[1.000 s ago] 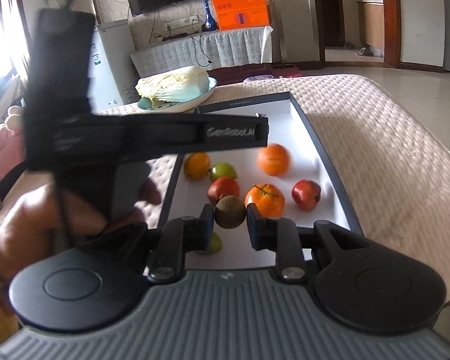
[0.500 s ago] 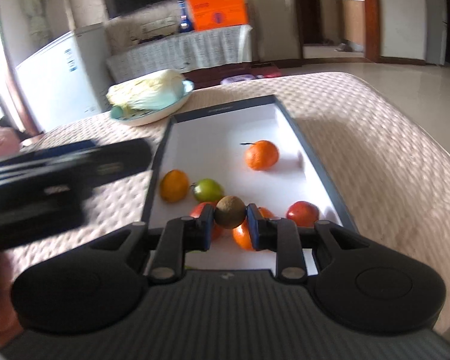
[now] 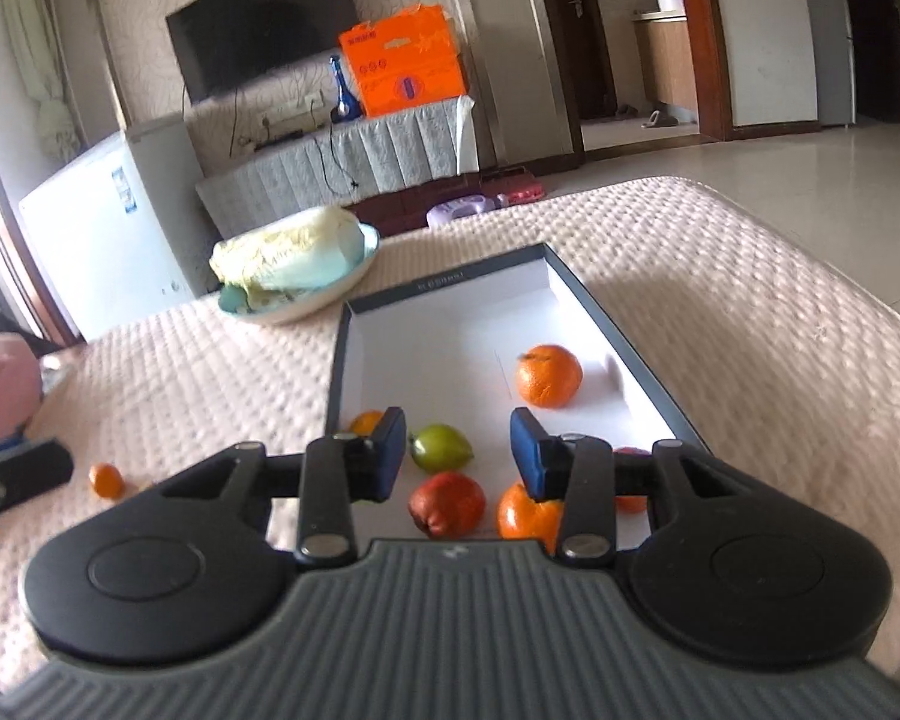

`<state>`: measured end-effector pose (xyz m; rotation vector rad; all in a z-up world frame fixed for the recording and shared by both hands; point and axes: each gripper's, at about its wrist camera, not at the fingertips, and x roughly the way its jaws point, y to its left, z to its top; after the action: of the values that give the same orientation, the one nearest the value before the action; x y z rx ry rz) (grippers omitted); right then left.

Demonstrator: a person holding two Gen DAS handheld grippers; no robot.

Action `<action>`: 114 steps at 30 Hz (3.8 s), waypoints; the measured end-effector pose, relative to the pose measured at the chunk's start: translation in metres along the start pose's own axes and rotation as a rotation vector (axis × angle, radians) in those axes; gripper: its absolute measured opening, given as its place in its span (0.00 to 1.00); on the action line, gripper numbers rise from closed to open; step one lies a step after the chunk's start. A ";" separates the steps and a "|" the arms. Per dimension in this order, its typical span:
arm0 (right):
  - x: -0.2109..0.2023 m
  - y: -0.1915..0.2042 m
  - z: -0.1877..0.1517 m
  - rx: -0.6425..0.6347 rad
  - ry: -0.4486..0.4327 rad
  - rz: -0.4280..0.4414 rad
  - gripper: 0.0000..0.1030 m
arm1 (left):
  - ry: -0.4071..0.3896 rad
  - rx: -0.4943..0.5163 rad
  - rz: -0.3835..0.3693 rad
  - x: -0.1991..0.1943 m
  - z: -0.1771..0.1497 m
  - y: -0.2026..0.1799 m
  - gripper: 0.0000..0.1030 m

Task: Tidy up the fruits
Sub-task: 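Move both tools back over the small orange and kiwi on the bedspread, then grasp the small orange with the left tool while the right tool grasps the second kiwi, then carry the small orange with the left tool while the right tool carries the kiwi over the box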

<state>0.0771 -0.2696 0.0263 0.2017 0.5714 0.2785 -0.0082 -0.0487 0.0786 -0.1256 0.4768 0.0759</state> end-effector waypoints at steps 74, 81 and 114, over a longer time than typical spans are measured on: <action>0.085 0.190 -0.067 -0.483 0.140 0.275 0.38 | 0.157 -0.171 0.092 0.113 -0.030 0.133 0.38; 0.086 0.190 -0.066 -0.481 0.145 0.281 0.25 | 0.158 -0.158 0.107 0.113 -0.029 0.130 0.38; -0.008 0.100 -0.030 -0.336 0.076 0.235 0.25 | 0.079 -0.064 0.046 0.068 0.007 0.040 0.37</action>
<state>0.0337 -0.1750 0.0318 -0.0682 0.5679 0.6065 0.0511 -0.0049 0.0488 -0.1808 0.5567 0.1313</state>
